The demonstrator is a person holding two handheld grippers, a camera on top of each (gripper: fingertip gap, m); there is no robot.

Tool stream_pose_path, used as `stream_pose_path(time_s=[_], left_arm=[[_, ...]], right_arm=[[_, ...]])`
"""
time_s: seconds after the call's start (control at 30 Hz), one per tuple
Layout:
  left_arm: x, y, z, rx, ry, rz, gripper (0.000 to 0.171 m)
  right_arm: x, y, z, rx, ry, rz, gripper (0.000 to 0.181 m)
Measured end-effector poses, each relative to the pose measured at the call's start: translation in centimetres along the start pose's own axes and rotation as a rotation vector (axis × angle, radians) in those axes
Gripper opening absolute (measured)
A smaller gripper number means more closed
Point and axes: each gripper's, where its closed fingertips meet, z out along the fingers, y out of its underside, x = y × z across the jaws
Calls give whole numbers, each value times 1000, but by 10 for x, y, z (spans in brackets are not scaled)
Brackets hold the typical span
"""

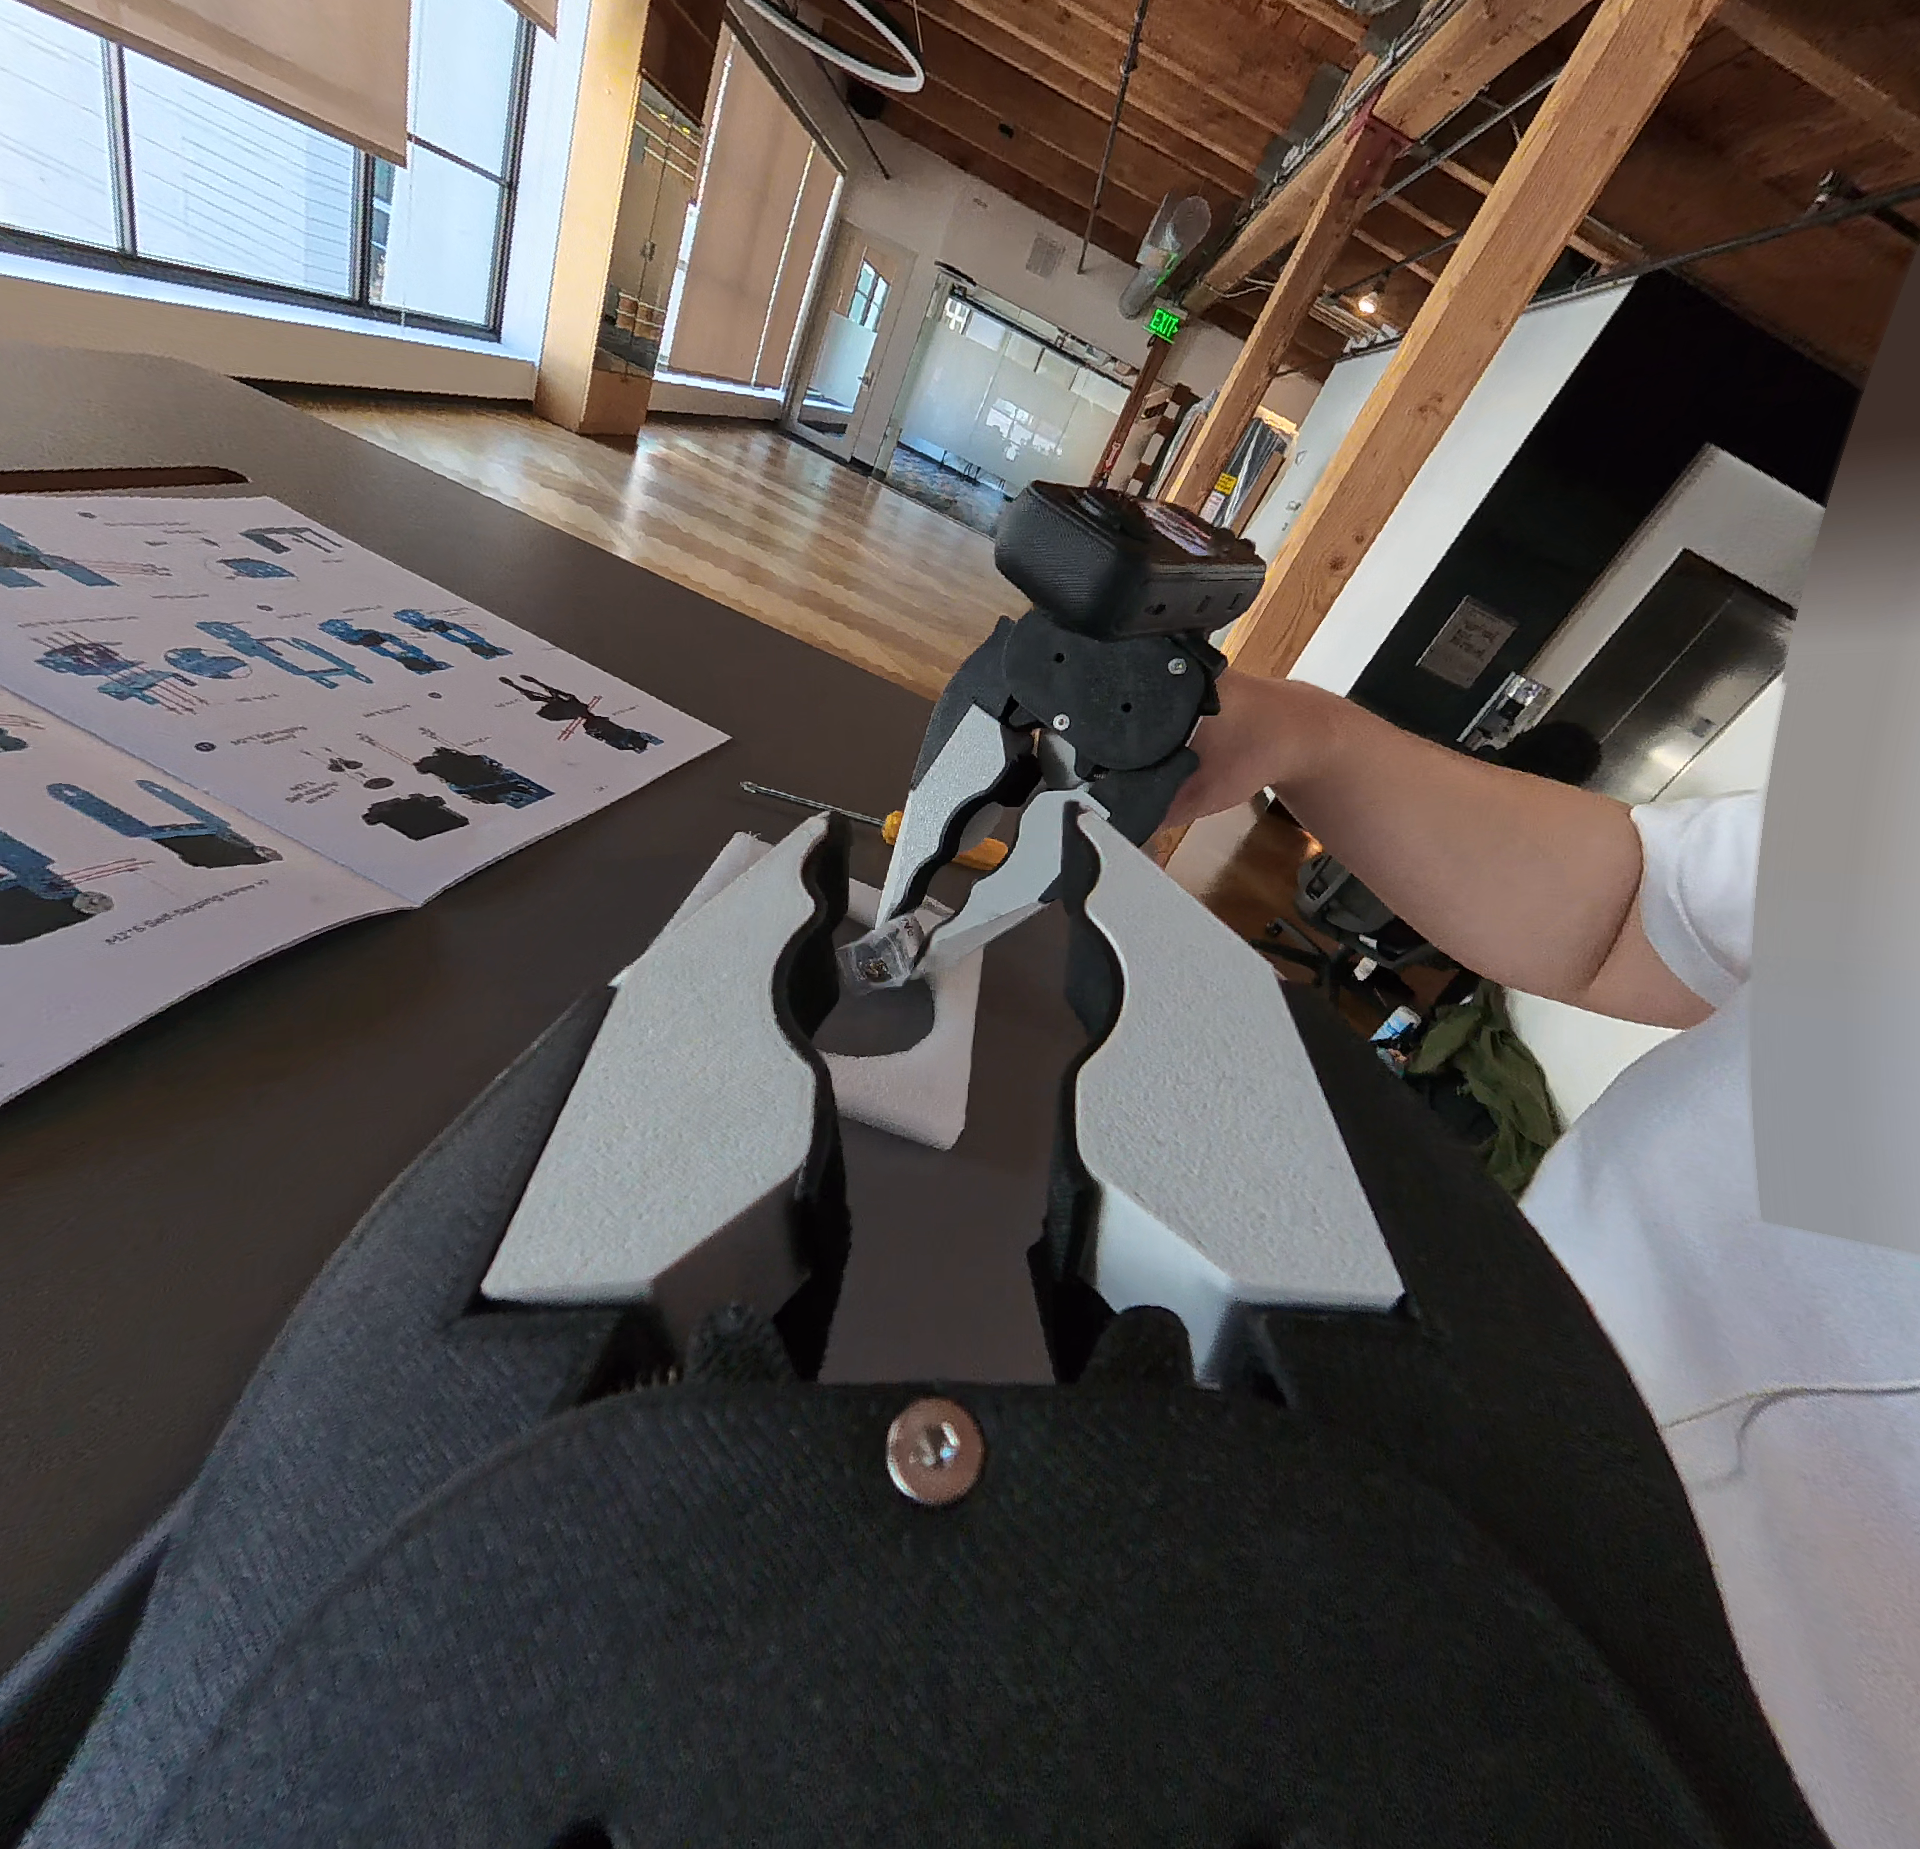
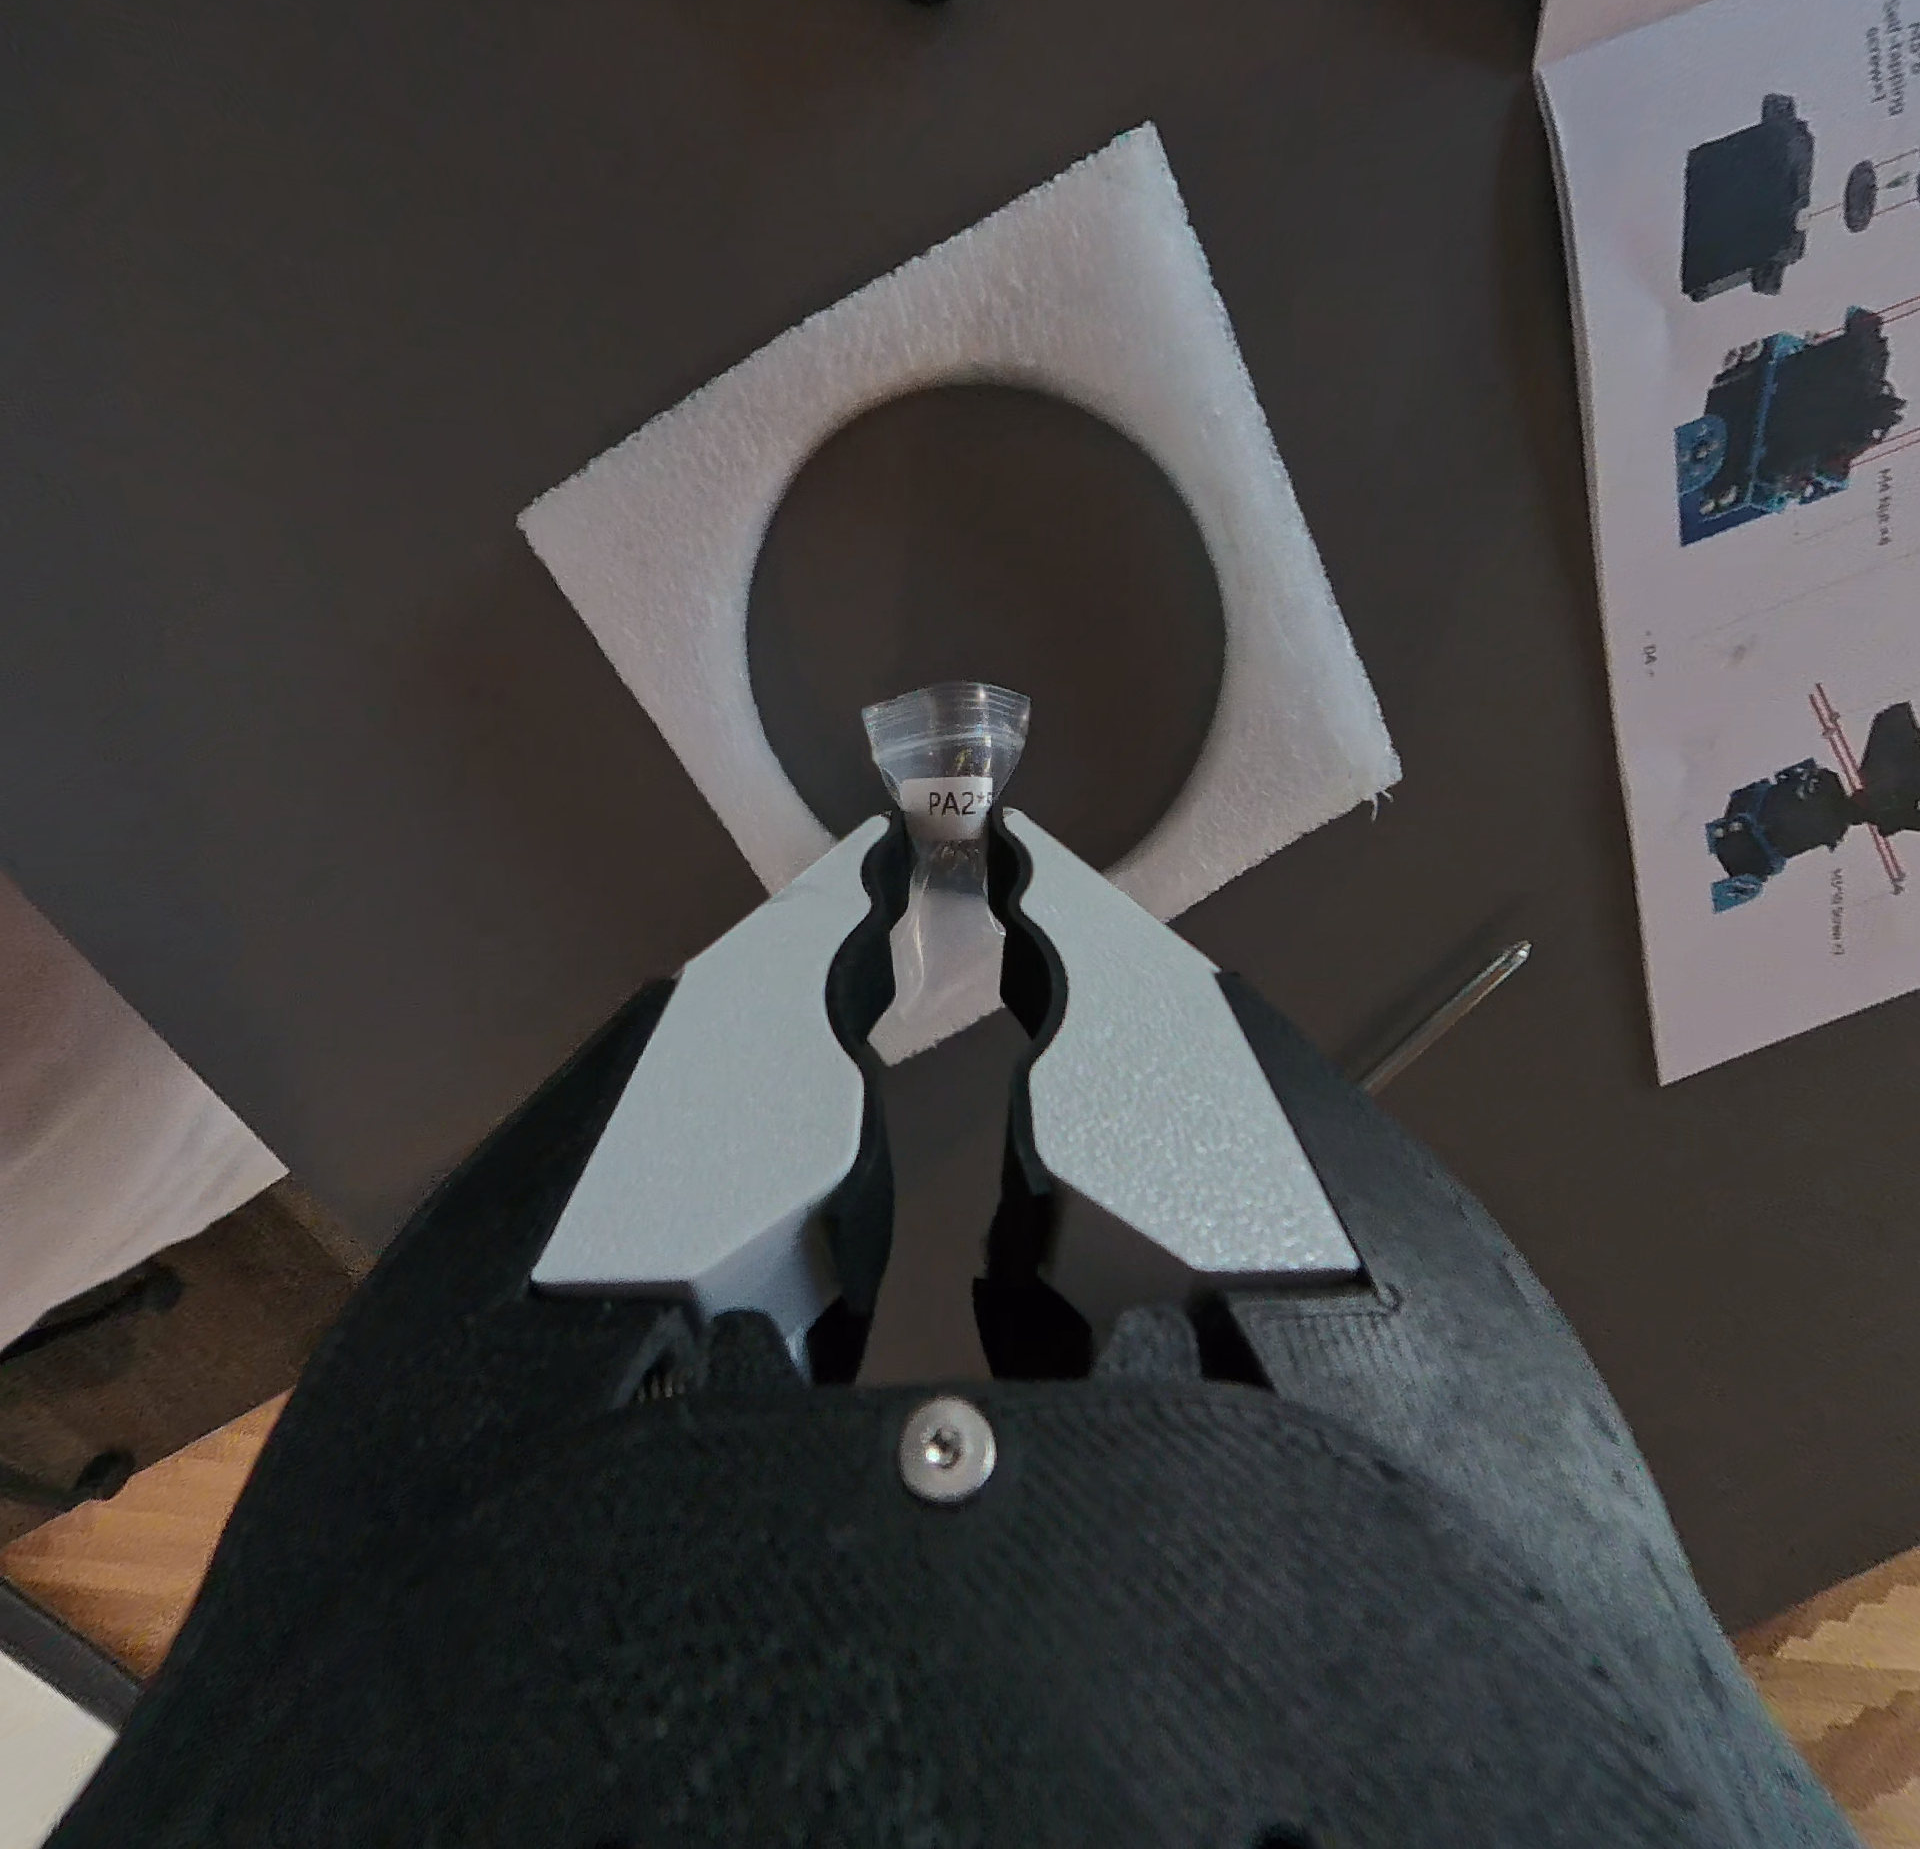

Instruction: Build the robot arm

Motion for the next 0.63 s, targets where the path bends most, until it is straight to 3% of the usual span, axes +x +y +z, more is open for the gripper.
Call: stream_pose_path(time_s=[0.63], left_arm=[[1, 3, -1, 1, -20, 51, 40]], right_arm=[[-3, -15, 1, 35, -49, -91, 11]])
